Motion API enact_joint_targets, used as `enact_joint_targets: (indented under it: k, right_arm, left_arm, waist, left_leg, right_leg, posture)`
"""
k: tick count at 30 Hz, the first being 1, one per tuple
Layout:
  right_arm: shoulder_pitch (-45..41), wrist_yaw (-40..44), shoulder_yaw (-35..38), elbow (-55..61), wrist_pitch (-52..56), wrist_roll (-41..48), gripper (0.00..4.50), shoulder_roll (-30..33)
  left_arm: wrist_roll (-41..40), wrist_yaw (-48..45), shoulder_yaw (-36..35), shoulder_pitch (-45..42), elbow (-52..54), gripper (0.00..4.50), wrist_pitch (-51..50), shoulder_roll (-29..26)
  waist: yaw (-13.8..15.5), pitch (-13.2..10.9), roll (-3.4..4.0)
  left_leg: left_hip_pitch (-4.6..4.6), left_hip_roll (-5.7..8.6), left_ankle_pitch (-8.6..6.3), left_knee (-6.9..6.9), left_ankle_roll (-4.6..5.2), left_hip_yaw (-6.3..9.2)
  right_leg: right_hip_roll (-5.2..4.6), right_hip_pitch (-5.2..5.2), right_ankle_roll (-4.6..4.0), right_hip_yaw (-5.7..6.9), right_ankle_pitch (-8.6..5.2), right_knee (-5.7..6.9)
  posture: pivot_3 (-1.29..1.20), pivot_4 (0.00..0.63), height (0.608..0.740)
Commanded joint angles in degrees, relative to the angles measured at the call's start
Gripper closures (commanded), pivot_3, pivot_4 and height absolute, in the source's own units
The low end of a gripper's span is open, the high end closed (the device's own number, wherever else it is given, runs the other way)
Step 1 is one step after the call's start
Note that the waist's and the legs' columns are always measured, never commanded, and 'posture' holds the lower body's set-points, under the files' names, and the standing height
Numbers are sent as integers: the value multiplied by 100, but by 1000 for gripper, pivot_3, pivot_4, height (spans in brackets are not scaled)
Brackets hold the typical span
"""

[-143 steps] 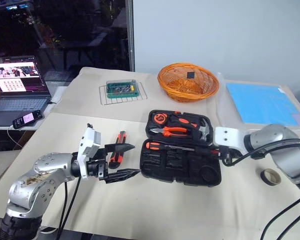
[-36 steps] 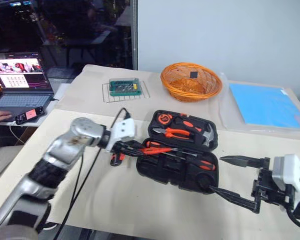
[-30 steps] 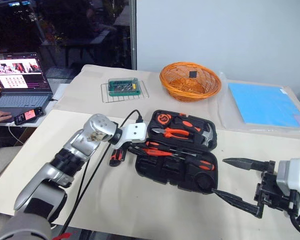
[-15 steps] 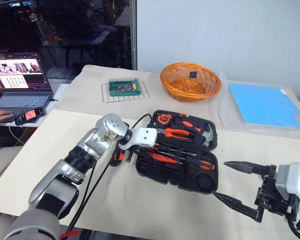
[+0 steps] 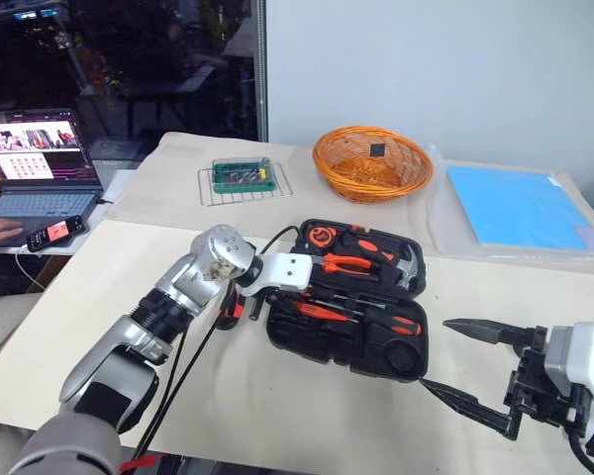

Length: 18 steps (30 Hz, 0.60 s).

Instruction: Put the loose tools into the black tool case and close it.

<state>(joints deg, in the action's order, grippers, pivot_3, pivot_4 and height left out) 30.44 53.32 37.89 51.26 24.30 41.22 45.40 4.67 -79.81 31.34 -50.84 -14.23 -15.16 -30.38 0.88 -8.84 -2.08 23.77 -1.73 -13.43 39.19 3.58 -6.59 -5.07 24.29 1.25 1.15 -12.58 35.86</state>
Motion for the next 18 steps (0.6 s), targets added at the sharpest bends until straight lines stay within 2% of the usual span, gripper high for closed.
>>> enact_joint_targets:
  k: [1, 2, 3, 7, 9, 12, 16, 18]
  right_arm:
    - [-37, -26, 5, 63, -70, -8, 0, 16]
    - [-36, -25, -1, 66, -72, -11, 0, 15]
    - [-31, -16, 2, 68, -73, -5, 0, 16]
    - [3, 19, 25, 65, -99, 1, 0, 2]
    - [-15, 14, 0, 43, -113, -18, 0, -5]
    - [-78, -26, -69, 19, -125, -22, 0, -22]
    - [-173, -40, -140, -22, -112, -25, 0, 7]
    - [-217, -41, -153, -19, -96, -22, 0, 36]
  left_arm:
    - [239, -5, 55, 20, -4, 3559, -34, -120]
    - [238, 14, 42, 24, -8, 3058, -29, -120]
    - [128, -24, -52, 32, 60, 2903, -77, -140]
    - [-811, -25, -887, 125, 558, 1441, -716, -33]
    - [-1340, 43, -1349, 251, 814, 1441, -1228, 40]
    - [-1971, 325, -1858, 519, 1136, 2132, -1889, 223]
    - [-2187, 1062, -2088, 839, 1294, 3641, -2134, 708]
    - [-1963, 1686, -2025, 1034, 1207, 4350, -1948, 1054]
  waist:
    - [-7, 0, 0]
    - [-10, 0, 0]
    - [-14, 0, 0]
    - [-23, 0, 0]
    - [-19, -1, -1]
    - [-17, 0, -1]
    - [2, 0, -1]
    - [15, 0, -1]
  left_leg:
    - [0, 0, 0, 0, 0, 0]
    - [0, 0, 0, 0, 0, 0]
    - [-1, 0, 0, 0, 0, 0]
    - [1, -1, 0, 0, 0, -2]
    - [3, -1, 0, 0, 0, -1]
    - [6, -2, -1, 0, 2, 1]
    - [2, 2, -1, 1, 3, 2]
    - [0, 4, -1, 2, 4, 2]
  right_leg:
    - [0, 0, 0, -1, 0, 0]
    - [0, 0, 0, -1, 0, 1]
    - [0, 0, 0, -1, 0, 1]
    - [1, 5, -1, -5, 1, 3]
    - [0, 7, -3, -6, 2, 3]
    - [-5, 7, -1, -5, 4, 3]
    - [-7, 0, 36, -4, 23, 2]
    - [-9, -4, 44, -6, 28, 0]
  posture:
    - [0, 150, 740]
    - [0, 150, 740]
    - [0, 150, 740]
    - [0, 150, 740]
    - [0, 150, 740]
    - [0, 150, 740]
    - [0, 150, 740]
    - [0, 150, 740]
